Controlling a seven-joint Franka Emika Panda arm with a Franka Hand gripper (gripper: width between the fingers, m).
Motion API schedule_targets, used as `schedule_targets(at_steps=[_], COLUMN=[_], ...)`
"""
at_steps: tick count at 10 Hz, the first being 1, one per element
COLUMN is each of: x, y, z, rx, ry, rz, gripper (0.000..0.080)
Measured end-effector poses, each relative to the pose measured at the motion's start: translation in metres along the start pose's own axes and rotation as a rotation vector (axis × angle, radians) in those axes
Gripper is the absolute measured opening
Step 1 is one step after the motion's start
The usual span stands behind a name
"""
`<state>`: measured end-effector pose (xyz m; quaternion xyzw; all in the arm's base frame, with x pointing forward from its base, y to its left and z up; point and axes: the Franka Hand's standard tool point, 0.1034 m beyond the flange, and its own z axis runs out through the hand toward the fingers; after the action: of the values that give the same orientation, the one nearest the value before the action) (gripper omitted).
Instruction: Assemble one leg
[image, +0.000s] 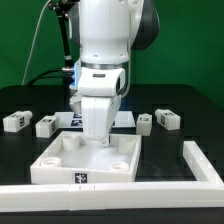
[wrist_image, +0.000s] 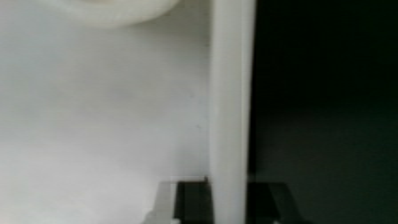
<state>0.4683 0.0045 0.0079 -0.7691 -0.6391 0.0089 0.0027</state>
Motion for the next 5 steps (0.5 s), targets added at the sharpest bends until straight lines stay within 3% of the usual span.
schedule_targets(at_steps=[2, 5], x=[0.009, 0.037], y=[0.002, 0.003], z=[0.000, -0.001], rx=[-0.016, -0.028], ry=[0.000, 0.007], rz=[-0.144, -0.219], gripper=[0.0057, 0.0057])
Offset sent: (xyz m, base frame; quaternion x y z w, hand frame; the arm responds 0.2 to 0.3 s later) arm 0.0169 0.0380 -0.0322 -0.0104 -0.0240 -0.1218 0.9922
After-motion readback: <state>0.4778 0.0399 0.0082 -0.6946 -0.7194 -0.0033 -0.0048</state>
